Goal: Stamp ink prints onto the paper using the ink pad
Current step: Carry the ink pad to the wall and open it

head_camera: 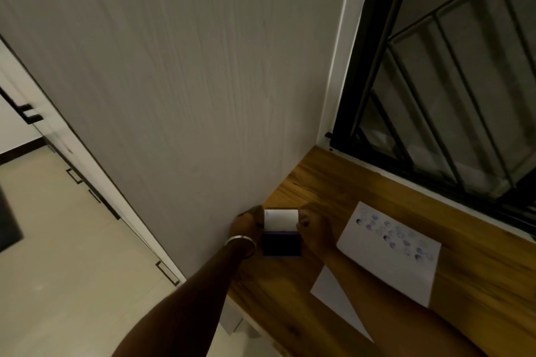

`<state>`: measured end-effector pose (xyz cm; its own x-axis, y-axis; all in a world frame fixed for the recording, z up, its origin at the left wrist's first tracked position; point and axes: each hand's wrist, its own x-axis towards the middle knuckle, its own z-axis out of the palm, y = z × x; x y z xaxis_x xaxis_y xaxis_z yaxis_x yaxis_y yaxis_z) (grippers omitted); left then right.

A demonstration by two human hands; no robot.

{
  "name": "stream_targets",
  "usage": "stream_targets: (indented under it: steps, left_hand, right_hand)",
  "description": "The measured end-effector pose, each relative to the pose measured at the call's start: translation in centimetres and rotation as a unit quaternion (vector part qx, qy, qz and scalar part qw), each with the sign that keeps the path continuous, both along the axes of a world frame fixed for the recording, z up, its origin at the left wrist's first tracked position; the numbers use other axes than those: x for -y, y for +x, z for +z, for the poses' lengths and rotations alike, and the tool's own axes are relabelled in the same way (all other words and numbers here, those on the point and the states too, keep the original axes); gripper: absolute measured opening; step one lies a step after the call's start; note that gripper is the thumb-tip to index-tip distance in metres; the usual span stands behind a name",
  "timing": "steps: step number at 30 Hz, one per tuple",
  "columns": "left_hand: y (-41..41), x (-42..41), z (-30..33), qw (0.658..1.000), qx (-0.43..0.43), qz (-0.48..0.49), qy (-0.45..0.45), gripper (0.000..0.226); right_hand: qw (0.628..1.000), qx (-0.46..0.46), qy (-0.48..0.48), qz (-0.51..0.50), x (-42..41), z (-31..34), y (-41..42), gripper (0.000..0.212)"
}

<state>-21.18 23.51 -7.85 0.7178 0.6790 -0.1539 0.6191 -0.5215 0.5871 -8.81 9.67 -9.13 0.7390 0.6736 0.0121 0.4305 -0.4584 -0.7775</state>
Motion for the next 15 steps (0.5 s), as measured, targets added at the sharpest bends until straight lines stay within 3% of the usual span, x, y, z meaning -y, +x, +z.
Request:
stream_targets:
  steps: [15]
  left_hand:
    - [-0.39,0.02,0.37,1.0,0.02,-0.006,0.021,0.042]
  right_hand:
    - [0.999,-0.017,-0.031,0.002,-0.1,-0.13,-0.24,0.022]
